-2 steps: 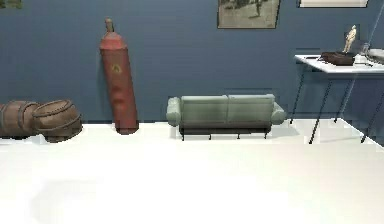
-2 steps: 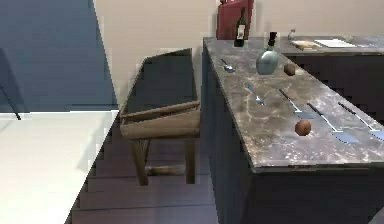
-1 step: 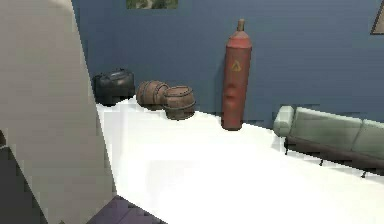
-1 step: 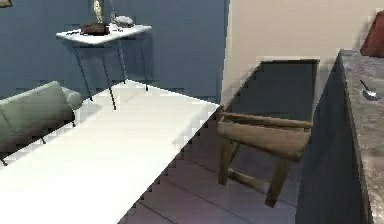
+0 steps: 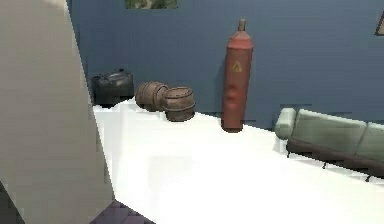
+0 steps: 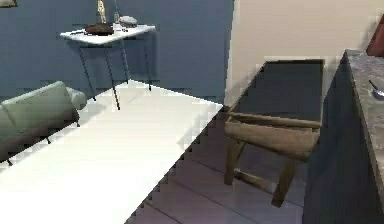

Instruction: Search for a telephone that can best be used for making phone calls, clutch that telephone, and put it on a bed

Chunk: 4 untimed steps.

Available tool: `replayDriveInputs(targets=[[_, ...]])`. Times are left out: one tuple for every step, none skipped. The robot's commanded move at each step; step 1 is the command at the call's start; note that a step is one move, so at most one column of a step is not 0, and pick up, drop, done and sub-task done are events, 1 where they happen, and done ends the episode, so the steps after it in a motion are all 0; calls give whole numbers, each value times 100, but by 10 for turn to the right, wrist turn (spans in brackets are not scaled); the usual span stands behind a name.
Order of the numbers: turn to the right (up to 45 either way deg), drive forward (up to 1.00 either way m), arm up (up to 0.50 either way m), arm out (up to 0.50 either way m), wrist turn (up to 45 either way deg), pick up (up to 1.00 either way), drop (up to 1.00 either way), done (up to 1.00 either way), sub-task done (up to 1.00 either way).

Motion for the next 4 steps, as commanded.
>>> replayDriveInputs(targets=[[450, 0, 0, 0, 0, 0, 0, 0, 0], [90, 0, 0, 0, 0, 0, 0, 0, 0], [0, 100, 0, 0, 0, 0, 0, 0, 0], [30, 0, 0, 0, 0, 0, 0, 0, 0]])
